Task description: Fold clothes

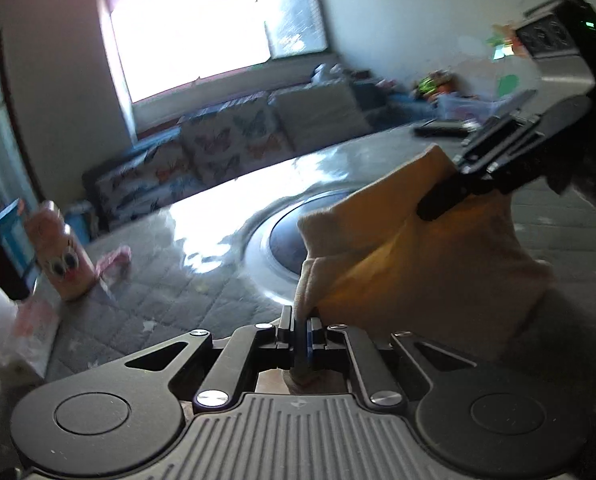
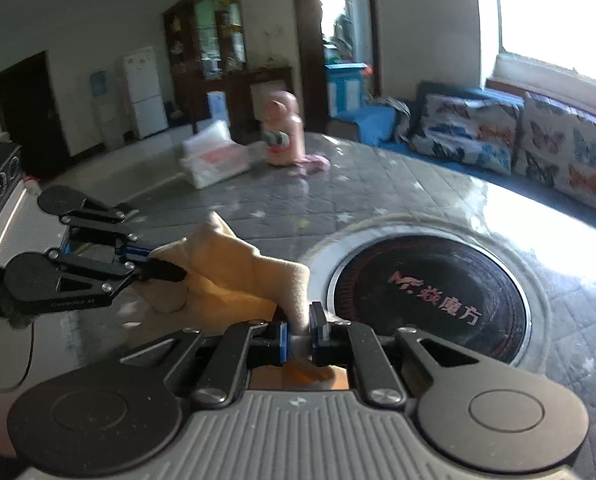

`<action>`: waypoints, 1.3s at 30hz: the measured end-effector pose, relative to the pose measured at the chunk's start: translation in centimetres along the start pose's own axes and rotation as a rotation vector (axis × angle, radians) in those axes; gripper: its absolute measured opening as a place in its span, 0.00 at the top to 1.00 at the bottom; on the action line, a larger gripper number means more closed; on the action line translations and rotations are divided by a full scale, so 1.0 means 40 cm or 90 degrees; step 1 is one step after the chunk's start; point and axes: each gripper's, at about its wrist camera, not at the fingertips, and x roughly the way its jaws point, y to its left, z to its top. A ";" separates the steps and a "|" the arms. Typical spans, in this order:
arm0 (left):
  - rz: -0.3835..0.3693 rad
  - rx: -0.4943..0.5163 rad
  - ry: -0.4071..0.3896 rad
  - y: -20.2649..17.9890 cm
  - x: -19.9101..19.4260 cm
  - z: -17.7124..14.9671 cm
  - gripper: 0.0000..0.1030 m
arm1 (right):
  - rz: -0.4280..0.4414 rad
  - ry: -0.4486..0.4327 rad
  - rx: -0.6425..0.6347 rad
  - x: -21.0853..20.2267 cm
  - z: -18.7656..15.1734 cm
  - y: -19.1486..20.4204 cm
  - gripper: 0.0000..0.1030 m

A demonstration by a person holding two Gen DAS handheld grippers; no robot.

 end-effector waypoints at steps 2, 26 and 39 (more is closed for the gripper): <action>0.011 -0.018 0.025 0.015 0.057 -0.006 0.92 | -0.009 0.012 0.023 0.054 0.001 -0.031 0.90; 0.049 -0.103 0.013 0.016 0.043 0.032 0.72 | -0.060 0.017 0.126 0.114 -0.094 -0.083 0.77; -0.009 -0.129 0.080 0.008 0.183 0.041 0.80 | -0.056 0.005 0.123 0.142 -0.056 -0.075 0.78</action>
